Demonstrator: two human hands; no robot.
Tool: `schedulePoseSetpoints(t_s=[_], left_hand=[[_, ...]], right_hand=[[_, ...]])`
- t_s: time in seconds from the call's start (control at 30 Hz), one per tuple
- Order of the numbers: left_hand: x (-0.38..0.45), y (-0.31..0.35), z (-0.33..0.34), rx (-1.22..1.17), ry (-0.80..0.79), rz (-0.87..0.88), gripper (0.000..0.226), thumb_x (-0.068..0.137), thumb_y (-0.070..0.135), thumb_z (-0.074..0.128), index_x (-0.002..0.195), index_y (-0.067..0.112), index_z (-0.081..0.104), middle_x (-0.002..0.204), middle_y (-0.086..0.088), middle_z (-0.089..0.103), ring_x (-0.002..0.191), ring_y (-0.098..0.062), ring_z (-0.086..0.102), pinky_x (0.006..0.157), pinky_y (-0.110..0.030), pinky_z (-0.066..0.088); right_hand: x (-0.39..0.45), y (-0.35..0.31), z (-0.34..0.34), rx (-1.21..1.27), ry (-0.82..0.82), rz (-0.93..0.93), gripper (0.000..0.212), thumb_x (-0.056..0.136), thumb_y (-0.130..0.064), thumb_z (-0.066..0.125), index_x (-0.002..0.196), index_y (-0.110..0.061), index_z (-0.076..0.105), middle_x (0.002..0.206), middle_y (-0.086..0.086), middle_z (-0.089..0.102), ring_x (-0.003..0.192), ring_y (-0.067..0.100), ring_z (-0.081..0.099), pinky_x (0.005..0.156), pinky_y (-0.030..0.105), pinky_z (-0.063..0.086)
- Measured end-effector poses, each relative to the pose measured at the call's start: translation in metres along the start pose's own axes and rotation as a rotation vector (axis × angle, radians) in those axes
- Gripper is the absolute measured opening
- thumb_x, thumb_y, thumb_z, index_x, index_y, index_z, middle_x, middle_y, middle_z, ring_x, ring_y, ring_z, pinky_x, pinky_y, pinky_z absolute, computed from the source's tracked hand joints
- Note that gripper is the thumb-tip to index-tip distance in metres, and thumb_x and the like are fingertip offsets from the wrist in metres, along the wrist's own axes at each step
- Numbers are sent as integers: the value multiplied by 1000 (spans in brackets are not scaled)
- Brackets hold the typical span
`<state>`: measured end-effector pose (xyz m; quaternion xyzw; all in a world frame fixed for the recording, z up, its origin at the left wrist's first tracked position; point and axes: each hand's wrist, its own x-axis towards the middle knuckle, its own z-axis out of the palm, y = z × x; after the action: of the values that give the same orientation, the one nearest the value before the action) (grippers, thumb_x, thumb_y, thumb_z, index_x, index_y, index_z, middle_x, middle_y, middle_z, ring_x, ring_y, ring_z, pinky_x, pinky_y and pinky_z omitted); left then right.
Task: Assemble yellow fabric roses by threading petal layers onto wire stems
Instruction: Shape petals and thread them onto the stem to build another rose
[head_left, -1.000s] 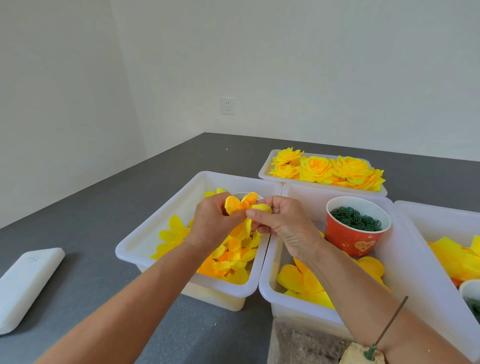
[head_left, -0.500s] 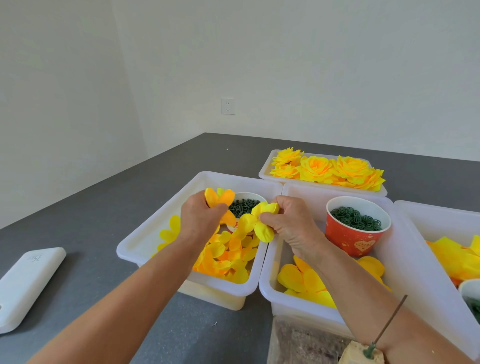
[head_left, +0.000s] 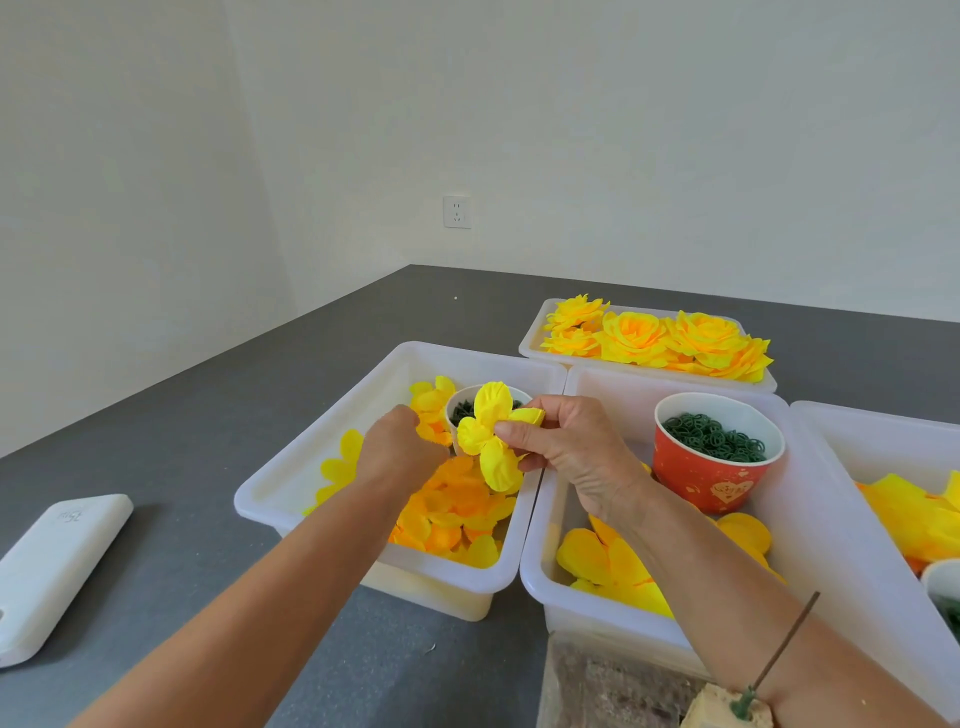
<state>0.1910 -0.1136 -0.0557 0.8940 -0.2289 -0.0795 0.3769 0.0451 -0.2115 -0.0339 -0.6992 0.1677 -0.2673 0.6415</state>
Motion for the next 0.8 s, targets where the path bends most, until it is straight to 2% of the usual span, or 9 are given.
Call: schedulePoseSetpoints(t_s=[0.07, 0.1, 0.17, 0.23, 0.3, 0.4, 0.57, 0.63, 0.8], left_hand=[[-6, 6, -2, -188, 161, 158, 24, 86, 24, 65, 108, 14, 63, 109, -6, 64, 102, -24, 59, 76, -30, 46], [-9, 10, -4, -415, 141, 197, 13, 89, 27, 62, 95, 16, 66, 97, -3, 68, 93, -20, 63, 72, -29, 49], [-19, 17, -8, -747, -99, 217, 23, 89, 35, 60, 83, 15, 69, 80, -2, 70, 77, -15, 66, 66, -26, 54], [-26, 19, -11, -779, -328, 264, 24, 79, 35, 66, 86, 13, 71, 78, -4, 72, 72, -15, 67, 65, -28, 56], [-29, 19, -12, -795, -431, 308, 14, 76, 20, 70, 85, 10, 70, 77, -4, 72, 69, -15, 67, 61, -26, 54], [-25, 18, -13, -843, -394, 262, 9, 76, 9, 68, 84, 4, 66, 76, -9, 67, 72, -25, 59, 71, -33, 47], [-25, 18, -14, -847, -362, 183, 6, 81, 0, 65, 77, 4, 64, 74, -11, 62, 76, -28, 53, 78, -41, 42], [-25, 19, -14, -830, -341, 179, 11, 80, 1, 67, 72, 8, 65, 70, -7, 63, 74, -26, 54, 76, -40, 42], [-23, 17, -13, -832, -330, 160, 7, 83, 7, 65, 80, 2, 62, 75, -13, 59, 66, -22, 54, 70, -34, 48]], right_hand=[[1, 0, 1, -6, 19, 1, 19, 79, -6, 71, 90, 8, 64, 66, 5, 66, 53, 6, 64, 50, 17, 51], [2, 1, 1, -6, 25, 2, 21, 79, -7, 71, 91, 9, 64, 67, 7, 66, 53, 7, 64, 50, 18, 52], [2, 2, 1, -6, 31, 6, 21, 79, -7, 71, 90, 8, 64, 66, 6, 67, 53, 7, 64, 50, 18, 52], [2, 2, 0, 2, 22, 8, 15, 79, -7, 71, 86, 4, 64, 60, 0, 67, 52, 6, 64, 49, 17, 50], [1, 1, -1, 31, 0, 16, 9, 79, -5, 70, 82, 0, 64, 57, -4, 67, 52, 6, 64, 49, 16, 50], [1, -1, -4, 113, -33, 50, 2, 82, -4, 67, 82, -3, 66, 64, 0, 70, 58, 11, 67, 53, 18, 51], [2, -1, -6, 103, 5, 62, 6, 83, -9, 67, 80, -4, 67, 64, 1, 70, 59, 10, 68, 50, 18, 50], [3, 0, -7, 36, 41, 50, 11, 80, -12, 71, 76, -4, 65, 63, 2, 69, 59, 9, 68, 48, 17, 49], [3, 1, -7, -52, 105, 4, 31, 73, -20, 77, 75, 5, 59, 66, 14, 65, 58, 10, 68, 46, 16, 47]])
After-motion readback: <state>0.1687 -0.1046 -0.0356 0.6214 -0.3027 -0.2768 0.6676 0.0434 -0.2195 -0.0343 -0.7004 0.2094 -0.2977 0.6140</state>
